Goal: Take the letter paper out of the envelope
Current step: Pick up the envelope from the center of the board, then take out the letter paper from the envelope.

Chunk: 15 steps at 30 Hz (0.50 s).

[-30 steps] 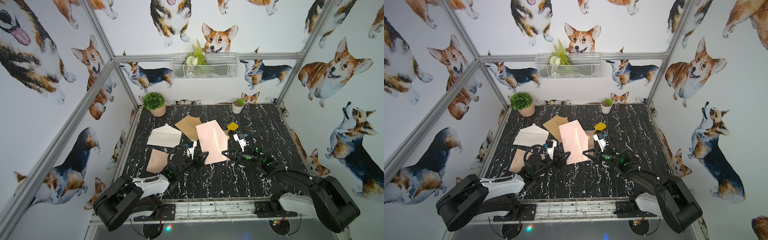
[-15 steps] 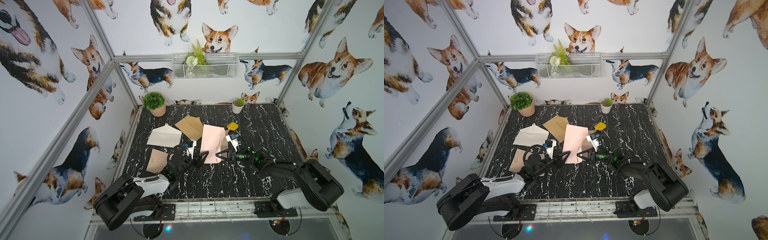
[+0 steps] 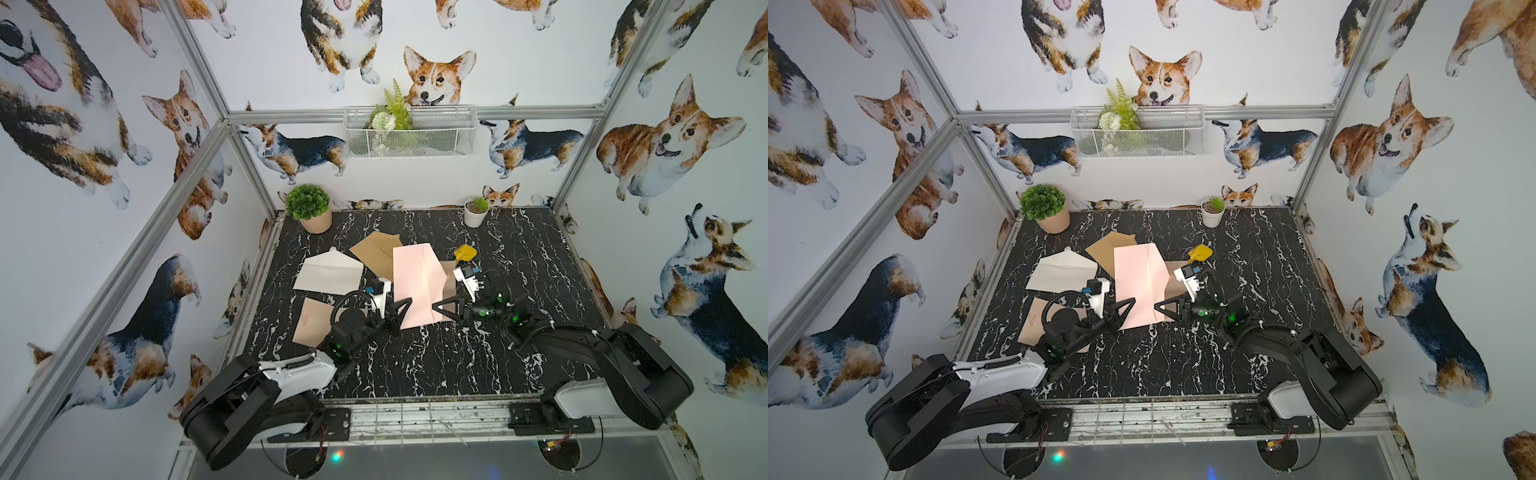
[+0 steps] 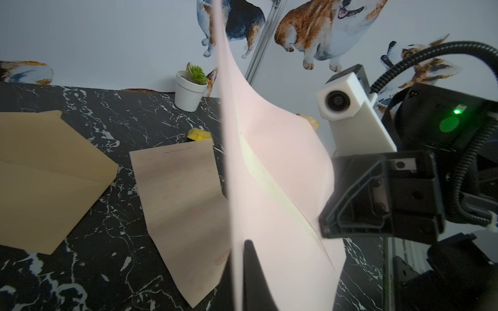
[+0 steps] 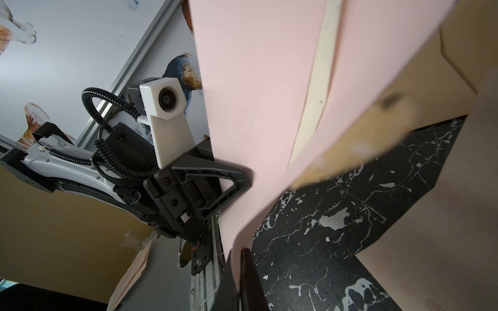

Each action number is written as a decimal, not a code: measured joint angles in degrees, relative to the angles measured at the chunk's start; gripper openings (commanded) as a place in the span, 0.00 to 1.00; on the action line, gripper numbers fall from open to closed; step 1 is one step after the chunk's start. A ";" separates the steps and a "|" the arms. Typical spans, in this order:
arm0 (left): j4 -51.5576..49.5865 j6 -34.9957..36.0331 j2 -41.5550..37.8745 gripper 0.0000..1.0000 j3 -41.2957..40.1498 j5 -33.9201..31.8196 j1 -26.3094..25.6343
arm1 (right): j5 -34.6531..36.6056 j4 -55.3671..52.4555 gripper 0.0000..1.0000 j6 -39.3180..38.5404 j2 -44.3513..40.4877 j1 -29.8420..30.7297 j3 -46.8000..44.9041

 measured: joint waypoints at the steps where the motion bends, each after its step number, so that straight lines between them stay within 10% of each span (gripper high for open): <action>1: 0.02 -0.28 -0.17 0.00 -0.11 0.00 -0.02 | 0.46 -1.44 0.00 -0.63 -0.87 0.00 0.00; 15: -0.94 -0.13 -1.07 0.00 -0.70 -1.77 0.00 | 6.58 -22.82 0.17 -7.87 -15.72 -2.80 0.92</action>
